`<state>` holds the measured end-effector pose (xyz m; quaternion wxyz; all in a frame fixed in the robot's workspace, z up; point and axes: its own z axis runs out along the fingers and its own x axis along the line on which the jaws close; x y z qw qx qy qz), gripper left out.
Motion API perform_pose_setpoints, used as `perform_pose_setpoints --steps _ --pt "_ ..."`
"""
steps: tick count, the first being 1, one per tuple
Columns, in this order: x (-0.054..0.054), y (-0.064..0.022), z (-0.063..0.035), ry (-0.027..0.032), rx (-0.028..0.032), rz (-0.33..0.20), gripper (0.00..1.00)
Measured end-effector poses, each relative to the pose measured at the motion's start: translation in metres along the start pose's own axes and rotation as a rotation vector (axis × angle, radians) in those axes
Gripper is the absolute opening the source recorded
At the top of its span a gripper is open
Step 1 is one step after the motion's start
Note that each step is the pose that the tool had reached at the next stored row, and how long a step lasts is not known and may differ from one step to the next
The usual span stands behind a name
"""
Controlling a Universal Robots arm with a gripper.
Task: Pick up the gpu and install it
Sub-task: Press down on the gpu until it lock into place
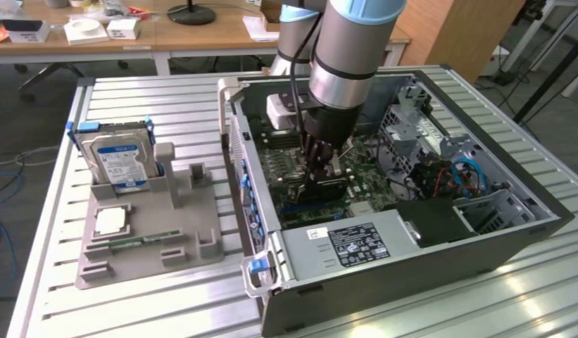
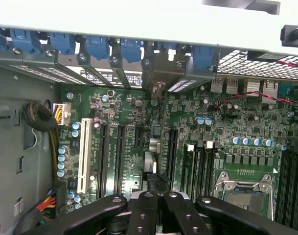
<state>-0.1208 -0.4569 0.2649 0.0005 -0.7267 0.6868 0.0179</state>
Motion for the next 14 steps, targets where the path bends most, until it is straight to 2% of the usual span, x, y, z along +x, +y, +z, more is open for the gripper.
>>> perform_pose_setpoints --steps 14 --pt "0.0001 0.0010 0.0011 -0.0006 0.0001 0.000 0.10"
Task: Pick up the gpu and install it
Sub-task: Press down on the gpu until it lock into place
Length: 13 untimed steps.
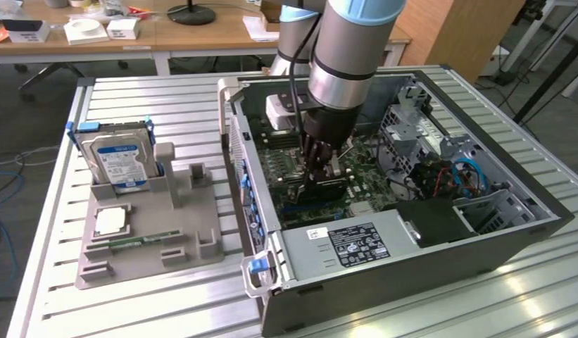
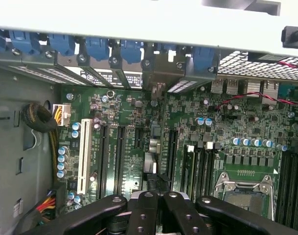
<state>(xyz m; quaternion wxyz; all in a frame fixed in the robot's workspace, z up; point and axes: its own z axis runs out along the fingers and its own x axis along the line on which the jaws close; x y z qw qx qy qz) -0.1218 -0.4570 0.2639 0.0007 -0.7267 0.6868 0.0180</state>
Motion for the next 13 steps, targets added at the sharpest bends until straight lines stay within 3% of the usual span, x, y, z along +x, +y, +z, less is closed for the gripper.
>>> perform_pose_setpoints --steps 13 --pt "0.0002 0.0008 0.0004 -0.0002 0.0001 0.000 0.10"
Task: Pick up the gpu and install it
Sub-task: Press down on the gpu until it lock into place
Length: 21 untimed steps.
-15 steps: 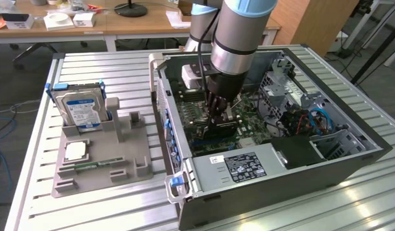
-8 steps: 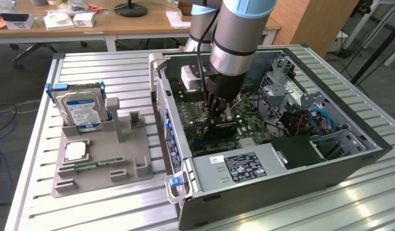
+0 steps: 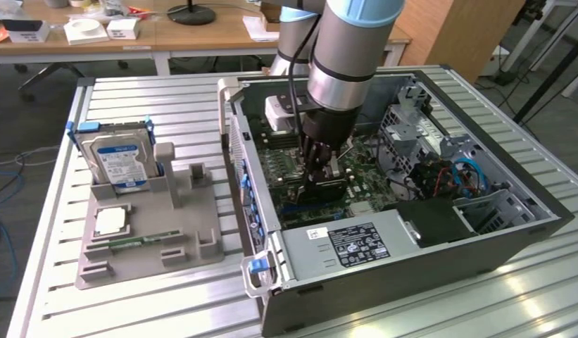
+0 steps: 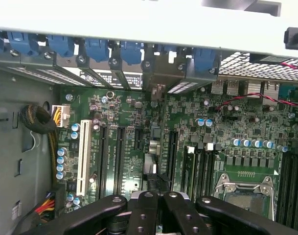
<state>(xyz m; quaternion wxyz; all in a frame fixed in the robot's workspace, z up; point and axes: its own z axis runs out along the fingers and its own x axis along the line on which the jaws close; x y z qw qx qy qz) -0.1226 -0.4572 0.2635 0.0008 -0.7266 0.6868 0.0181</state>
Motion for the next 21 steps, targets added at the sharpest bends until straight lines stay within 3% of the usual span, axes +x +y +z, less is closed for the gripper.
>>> perform_pose_setpoints --steps 21 --pt "0.0003 -0.0001 0.0046 0.0007 -0.0004 0.000 0.10"
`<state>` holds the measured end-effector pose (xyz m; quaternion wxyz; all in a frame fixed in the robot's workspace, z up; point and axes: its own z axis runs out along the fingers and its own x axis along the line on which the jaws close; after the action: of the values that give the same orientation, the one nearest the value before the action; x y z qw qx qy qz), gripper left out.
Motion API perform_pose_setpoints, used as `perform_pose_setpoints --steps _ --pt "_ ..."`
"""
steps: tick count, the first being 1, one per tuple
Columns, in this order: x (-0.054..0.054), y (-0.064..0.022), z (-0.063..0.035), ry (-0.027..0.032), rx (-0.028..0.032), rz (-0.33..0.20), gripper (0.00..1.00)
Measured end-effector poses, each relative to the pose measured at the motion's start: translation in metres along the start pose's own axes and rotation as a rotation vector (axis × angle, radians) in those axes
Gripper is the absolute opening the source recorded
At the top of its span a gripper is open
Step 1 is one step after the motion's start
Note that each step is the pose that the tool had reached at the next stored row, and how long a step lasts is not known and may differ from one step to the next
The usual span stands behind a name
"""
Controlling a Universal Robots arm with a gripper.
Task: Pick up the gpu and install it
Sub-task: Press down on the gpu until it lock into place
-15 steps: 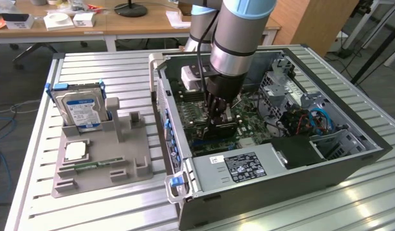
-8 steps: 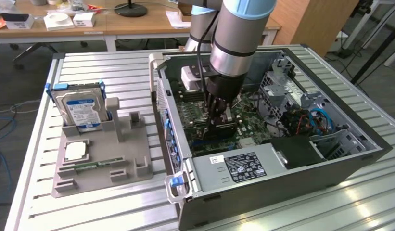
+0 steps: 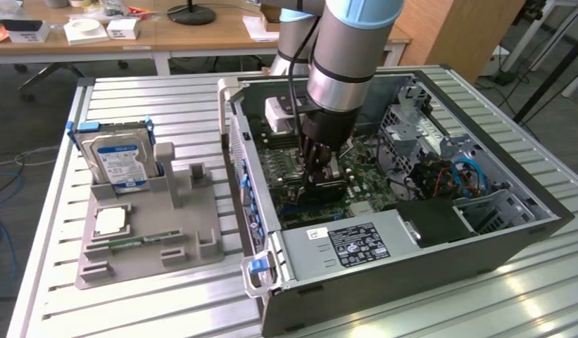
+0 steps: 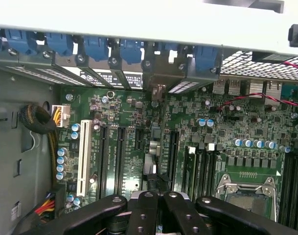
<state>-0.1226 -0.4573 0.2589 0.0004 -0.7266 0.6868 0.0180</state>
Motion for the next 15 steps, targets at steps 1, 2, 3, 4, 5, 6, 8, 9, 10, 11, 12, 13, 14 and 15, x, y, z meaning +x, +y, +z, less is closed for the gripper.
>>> perform_pose_setpoints --steps 1,2,3,4,5,6,8,9,10,11,12,13,14,15 --pt "0.000 0.0000 0.0001 -0.0002 0.0001 0.000 0.10" --pt "0.000 0.0000 0.0003 -0.0006 0.0003 0.000 0.10" --pt "0.000 0.0000 0.0002 -0.0005 0.0003 0.000 0.10" --pt "0.000 -0.0001 -0.0002 -0.0005 0.0002 0.000 0.10" --pt "0.000 -0.0001 -0.0011 -0.0015 0.0006 0.000 0.10" --pt "0.000 -0.0001 -0.0023 -0.0027 0.0014 0.000 0.10" --pt "0.000 0.0000 -0.0072 -0.0017 0.0012 0.000 0.10" --pt "0.000 0.0000 -0.0100 -0.0010 0.0005 0.000 0.10" --pt "0.000 -0.0001 -0.0126 -0.0011 0.0007 0.000 0.10" --pt "0.000 0.0000 -0.0151 -0.0009 0.0005 0.000 0.10" --pt "-0.001 0.0000 -0.0178 -0.0008 0.0004 0.000 0.10" --pt "-0.001 0.0000 -0.0205 -0.0008 0.0004 0.000 0.10" --pt "-0.001 0.0000 -0.0234 -0.0008 0.0004 0.000 0.10" --pt "-0.001 0.0001 -0.0265 -0.0007 0.0004 0.000 0.10"
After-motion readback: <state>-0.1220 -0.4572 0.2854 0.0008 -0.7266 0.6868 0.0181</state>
